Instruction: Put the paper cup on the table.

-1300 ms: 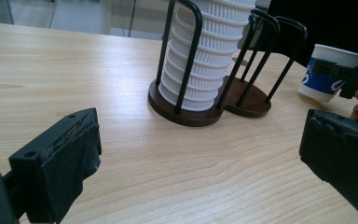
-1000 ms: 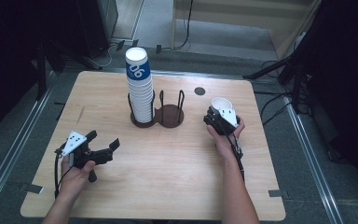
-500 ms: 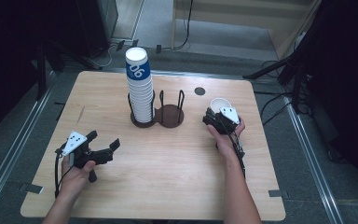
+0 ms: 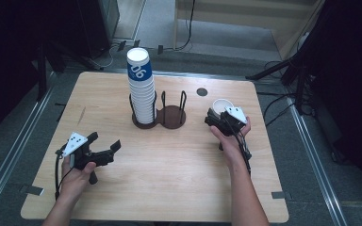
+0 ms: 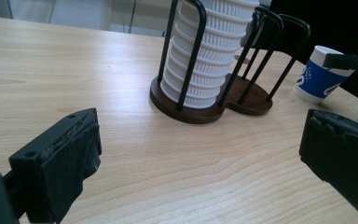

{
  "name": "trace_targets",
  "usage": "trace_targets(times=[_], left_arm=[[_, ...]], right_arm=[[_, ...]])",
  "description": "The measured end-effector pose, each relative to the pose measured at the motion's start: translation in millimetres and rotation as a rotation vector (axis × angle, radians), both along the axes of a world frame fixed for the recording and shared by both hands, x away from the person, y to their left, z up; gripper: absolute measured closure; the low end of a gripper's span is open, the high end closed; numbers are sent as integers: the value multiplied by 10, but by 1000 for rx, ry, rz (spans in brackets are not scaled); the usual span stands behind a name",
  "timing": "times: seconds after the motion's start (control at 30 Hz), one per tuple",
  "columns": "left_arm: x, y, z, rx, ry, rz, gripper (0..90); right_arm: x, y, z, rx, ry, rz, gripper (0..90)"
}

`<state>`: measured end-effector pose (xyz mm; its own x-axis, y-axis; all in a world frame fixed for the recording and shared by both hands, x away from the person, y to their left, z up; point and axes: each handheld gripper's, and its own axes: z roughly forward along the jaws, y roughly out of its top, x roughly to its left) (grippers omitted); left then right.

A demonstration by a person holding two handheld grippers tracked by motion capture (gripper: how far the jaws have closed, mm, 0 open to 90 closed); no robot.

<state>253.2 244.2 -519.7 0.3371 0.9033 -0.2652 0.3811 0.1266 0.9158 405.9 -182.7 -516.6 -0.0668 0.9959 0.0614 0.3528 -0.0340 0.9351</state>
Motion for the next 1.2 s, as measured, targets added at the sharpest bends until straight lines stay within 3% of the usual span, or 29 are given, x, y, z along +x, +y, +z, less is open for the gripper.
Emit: trace_targets(times=[0.3, 0.37, 0.47, 0.63, 1.1, 1.2], left_arm=[[5, 36, -41, 23, 9, 17, 0], [-4, 35, -66, 71, 0, 26, 0], [-12, 40, -87, 101, -5, 29, 0], [-16, 60, -131, 170, 27, 43, 0], [-44, 156, -247, 190, 59, 92, 0], [-56, 160, -252, 199, 48, 96, 0]], right_arm=[[-135, -23, 147, 14, -29, 18, 23], [-169, -36, 165, 20, -31, 17, 23], [-214, -64, 185, 21, -44, 17, 23], [-302, -119, 222, 32, -59, 13, 23], [-554, -264, 314, 59, -104, 40, 23], [-609, -293, 328, 55, -113, 46, 23]])
